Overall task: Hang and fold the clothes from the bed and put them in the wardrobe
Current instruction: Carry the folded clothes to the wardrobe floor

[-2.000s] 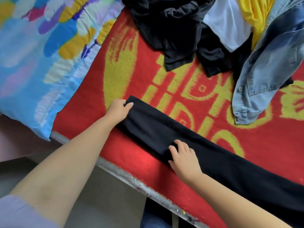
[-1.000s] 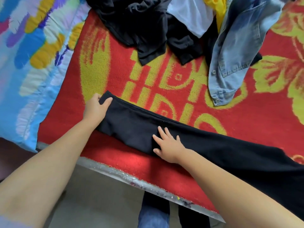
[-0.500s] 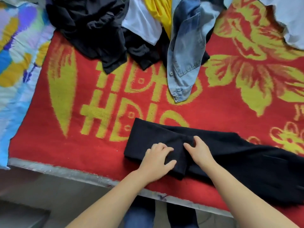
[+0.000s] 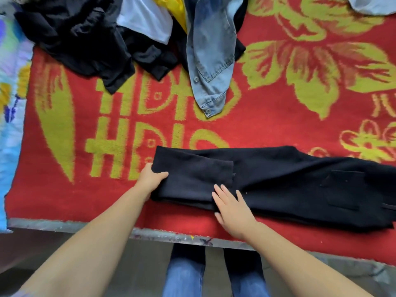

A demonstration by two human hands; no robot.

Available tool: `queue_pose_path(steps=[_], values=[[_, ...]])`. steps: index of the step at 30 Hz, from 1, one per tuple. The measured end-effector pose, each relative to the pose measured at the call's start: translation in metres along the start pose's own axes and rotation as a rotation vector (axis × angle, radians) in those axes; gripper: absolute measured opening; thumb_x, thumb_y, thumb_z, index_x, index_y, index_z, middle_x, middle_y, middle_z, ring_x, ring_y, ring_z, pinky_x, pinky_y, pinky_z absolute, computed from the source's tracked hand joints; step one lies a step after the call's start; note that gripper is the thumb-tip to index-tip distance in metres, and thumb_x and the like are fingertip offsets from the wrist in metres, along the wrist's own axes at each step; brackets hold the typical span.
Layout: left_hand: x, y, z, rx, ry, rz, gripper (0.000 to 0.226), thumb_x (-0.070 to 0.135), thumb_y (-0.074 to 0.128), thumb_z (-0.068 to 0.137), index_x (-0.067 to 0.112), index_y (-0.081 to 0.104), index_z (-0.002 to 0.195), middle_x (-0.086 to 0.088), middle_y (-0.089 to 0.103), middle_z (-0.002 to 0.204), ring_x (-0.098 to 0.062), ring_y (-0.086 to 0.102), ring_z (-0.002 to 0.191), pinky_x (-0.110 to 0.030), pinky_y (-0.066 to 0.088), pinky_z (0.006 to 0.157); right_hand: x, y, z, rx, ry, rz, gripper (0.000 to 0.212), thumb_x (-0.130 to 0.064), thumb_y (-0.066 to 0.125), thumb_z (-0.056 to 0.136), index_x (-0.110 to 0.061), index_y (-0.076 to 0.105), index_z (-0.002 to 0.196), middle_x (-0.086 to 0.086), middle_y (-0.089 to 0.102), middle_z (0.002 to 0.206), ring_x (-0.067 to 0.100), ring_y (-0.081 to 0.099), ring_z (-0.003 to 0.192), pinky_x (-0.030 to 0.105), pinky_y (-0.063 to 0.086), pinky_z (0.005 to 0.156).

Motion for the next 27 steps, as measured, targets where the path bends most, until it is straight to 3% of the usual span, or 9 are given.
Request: queue_pose_path(steps=[3,8,11,13,15,18,21,24,27], values=[[0.016,-0.002,-0.013,-0.05,0.005,-0.034,0.029,0.007,0.064,0.084,0.013,0.056,0.111,-0.01,0.064,0.111,-0.024,0.061,0.098,-0.036,0.049,0.084,0.011,-0.002,0.001,-0.234,0.03,0.045,0.06,-0.03,0.036,0.101,-0.012,0.013,0.153,0.002,-0.007,0.162,0.018,-0.004,0.149,0.053,0.005,0.117],[0.075,0.019,-0.084,0.005,0.305,0.017,0.033,0.005,0.056,0.083,0.029,0.052,0.105,0.014,0.061,0.087,0.007,0.056,0.071,-0.011,0.04,0.056,0.018,-0.079,-0.002,0.024,0.206,1.071,0.047,-0.043,0.045,0.098,-0.021,0.046,0.14,-0.002,0.05,0.143,0.012,0.049,0.128,0.033,0.036,0.111],[0.101,0.067,-0.14,-0.081,0.436,-0.095,0.047,0.007,0.059,0.085,0.032,0.045,0.122,0.009,0.058,0.079,0.007,0.054,0.06,-0.007,0.04,0.055,0.033,-0.119,-0.022,0.077,0.168,1.438,0.025,-0.049,0.048,0.095,-0.038,0.056,0.116,-0.018,0.065,0.11,0.004,0.065,0.099,0.033,0.057,0.081],[0.111,0.107,-0.173,-0.229,0.536,-0.118,0.063,0.013,0.064,0.087,0.031,0.032,0.139,0.007,0.051,0.081,0.005,0.051,0.065,-0.009,0.04,0.065,0.055,-0.133,-0.036,0.2,0.175,1.305,0.012,-0.045,0.055,0.092,-0.035,0.06,0.097,-0.026,0.065,0.081,-0.003,0.065,0.076,0.022,0.055,0.064],[0.115,0.142,-0.192,-0.345,0.686,0.018,0.061,0.019,0.063,0.09,0.025,0.035,0.143,0.005,0.053,0.095,-0.001,0.052,0.086,-0.015,0.041,0.083,0.091,-0.136,-0.052,0.348,0.287,0.96,0.008,-0.032,0.057,0.089,-0.026,0.059,0.084,-0.016,0.061,0.07,0.001,0.058,0.068,0.013,0.042,0.055],[0.112,0.164,-0.178,-0.072,0.847,0.307,0.047,0.02,0.061,0.091,0.014,0.05,0.136,-0.003,0.054,0.121,-0.019,0.048,0.115,-0.033,0.034,0.104,0.159,-0.109,-0.076,0.42,0.545,0.822,0.006,-0.02,0.053,0.091,-0.018,0.057,0.088,-0.006,0.062,0.084,0.014,0.056,0.081,0.026,0.038,0.062],[0.09,0.167,-0.132,0.111,0.569,0.353,0.054,0.019,0.061,0.09,0.008,0.042,0.14,-0.011,0.046,0.135,-0.027,0.04,0.127,-0.032,0.026,0.107,0.213,-0.073,-0.094,0.456,0.678,0.947,0.024,-0.015,0.053,0.094,-0.014,0.057,0.118,0.001,0.061,0.114,0.016,0.053,0.103,0.028,0.038,0.084],[0.069,0.185,-0.098,-0.171,0.327,0.136,0.058,0.012,0.066,0.088,0.006,0.038,0.139,-0.009,0.052,0.131,-0.025,0.05,0.122,-0.032,0.038,0.103,0.234,-0.045,-0.089,0.276,0.617,0.985,0.056,-0.009,0.054,0.093,-0.017,0.036,0.146,0.007,0.05,0.139,0.024,0.046,0.129,0.03,0.034,0.107],[0.056,0.195,-0.083,-0.209,0.175,-0.017,0.052,0.006,0.068,0.085,0.004,0.044,0.132,-0.014,0.058,0.127,-0.022,0.058,0.111,-0.035,0.046,0.097,0.225,-0.034,-0.083,0.319,0.695,0.749,0.075,-0.014,0.054,0.094,-0.014,0.009,0.154,0.016,0.028,0.152,0.032,0.036,0.135,0.035,0.03,0.107]])
Point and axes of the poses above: each hand's wrist, its own z-axis towards the middle knuckle, its own y-axis out of the palm, x = y × z, the point moved 3 cm from there along z, towards the middle knuckle
